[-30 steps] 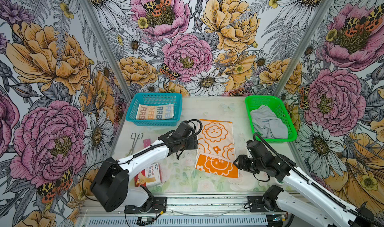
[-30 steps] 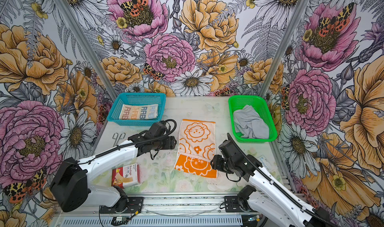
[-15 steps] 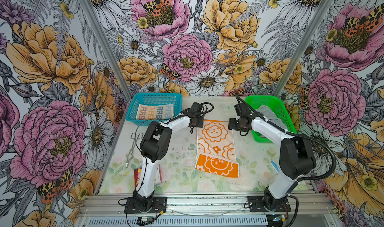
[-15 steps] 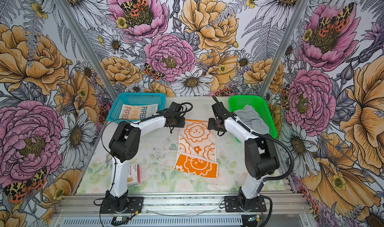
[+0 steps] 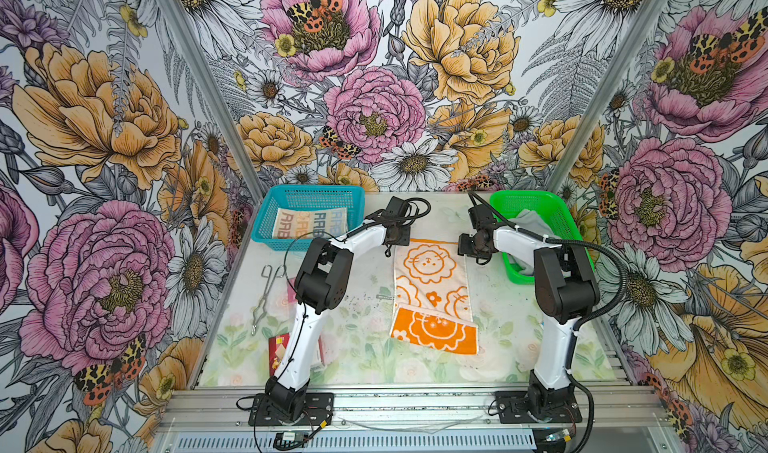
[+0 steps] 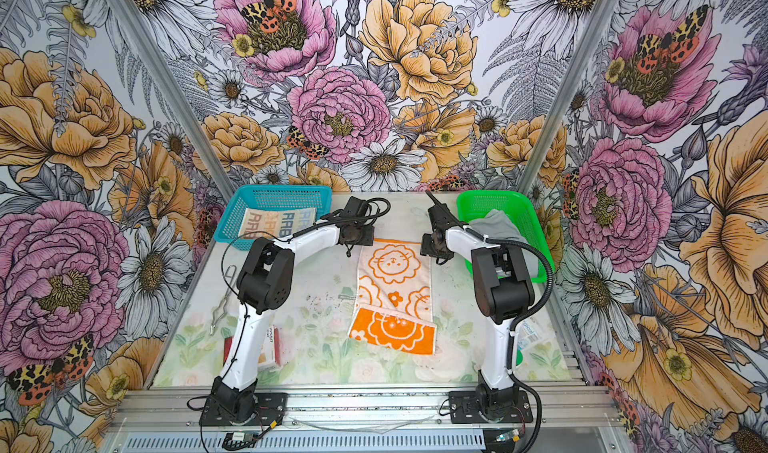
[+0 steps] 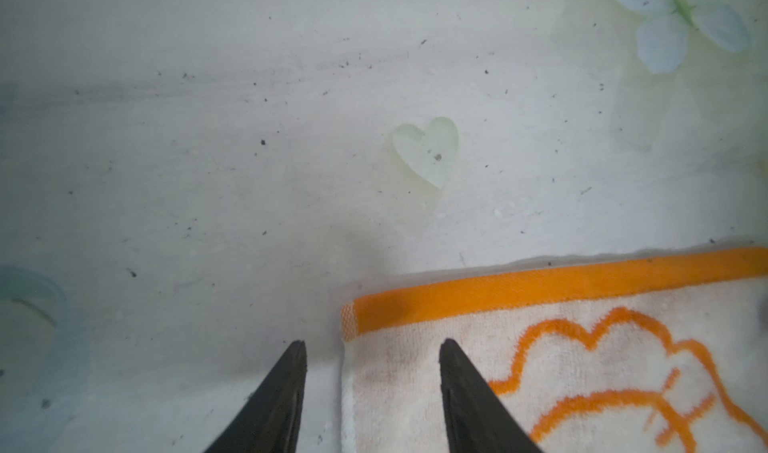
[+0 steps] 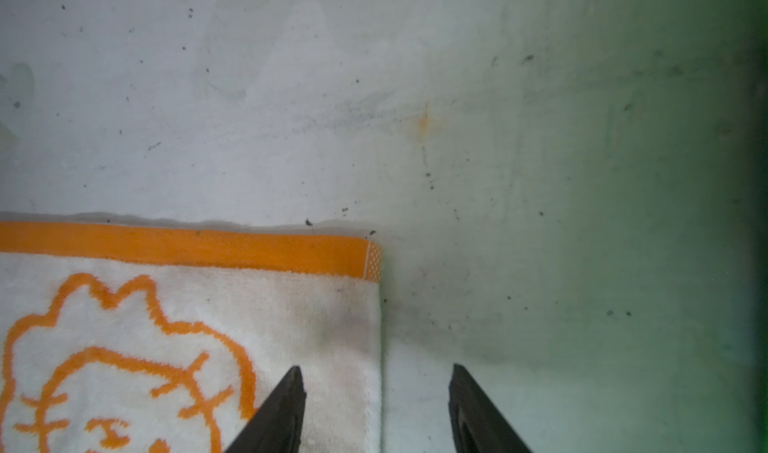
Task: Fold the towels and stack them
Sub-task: 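Grasp the towel's far corners with both grippers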
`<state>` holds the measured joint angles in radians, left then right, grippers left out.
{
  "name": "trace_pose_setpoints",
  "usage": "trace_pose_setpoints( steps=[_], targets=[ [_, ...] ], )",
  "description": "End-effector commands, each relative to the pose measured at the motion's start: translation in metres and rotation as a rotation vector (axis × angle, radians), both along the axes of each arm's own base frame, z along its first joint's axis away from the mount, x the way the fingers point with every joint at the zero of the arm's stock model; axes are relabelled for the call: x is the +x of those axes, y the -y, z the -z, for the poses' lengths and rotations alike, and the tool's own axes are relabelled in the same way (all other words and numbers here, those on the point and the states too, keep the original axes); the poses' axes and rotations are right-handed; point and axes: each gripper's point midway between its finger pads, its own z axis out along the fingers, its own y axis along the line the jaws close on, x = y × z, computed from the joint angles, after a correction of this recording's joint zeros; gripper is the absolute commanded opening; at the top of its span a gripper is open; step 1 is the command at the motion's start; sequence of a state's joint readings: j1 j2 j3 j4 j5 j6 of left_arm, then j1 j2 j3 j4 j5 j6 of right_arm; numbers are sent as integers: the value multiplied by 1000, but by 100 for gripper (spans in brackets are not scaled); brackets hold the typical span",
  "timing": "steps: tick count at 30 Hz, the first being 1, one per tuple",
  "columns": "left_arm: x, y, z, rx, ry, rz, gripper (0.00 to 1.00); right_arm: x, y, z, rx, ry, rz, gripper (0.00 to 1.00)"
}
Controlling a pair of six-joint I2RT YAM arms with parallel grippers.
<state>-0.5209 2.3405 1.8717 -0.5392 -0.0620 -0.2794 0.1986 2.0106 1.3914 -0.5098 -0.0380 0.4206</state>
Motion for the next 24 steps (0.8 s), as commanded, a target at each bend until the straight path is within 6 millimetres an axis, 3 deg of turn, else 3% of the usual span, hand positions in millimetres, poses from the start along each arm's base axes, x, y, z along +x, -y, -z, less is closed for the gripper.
trace_pose_setpoints(
  steps=[1, 8, 15, 21, 24],
  targets=[
    [4, -5, 14, 33, -25, 0, 52, 18, 0, -5, 16, 48, -5, 55],
    [4, -5, 22, 48, -43, -1, 46, 25, -1, 1, 39, 37, -7, 51],
    [1, -6, 29, 56, -62, 2, 29, 32, -7, 6, 68, 30, -13, 48],
    [2, -5, 32, 44, -70, 9, 7, 34, -13, 14, 97, 12, -18, 46],
    [4, -5, 29, 41, -65, 10, 0, 32, -16, 17, 110, 0, -23, 39]
  ],
)
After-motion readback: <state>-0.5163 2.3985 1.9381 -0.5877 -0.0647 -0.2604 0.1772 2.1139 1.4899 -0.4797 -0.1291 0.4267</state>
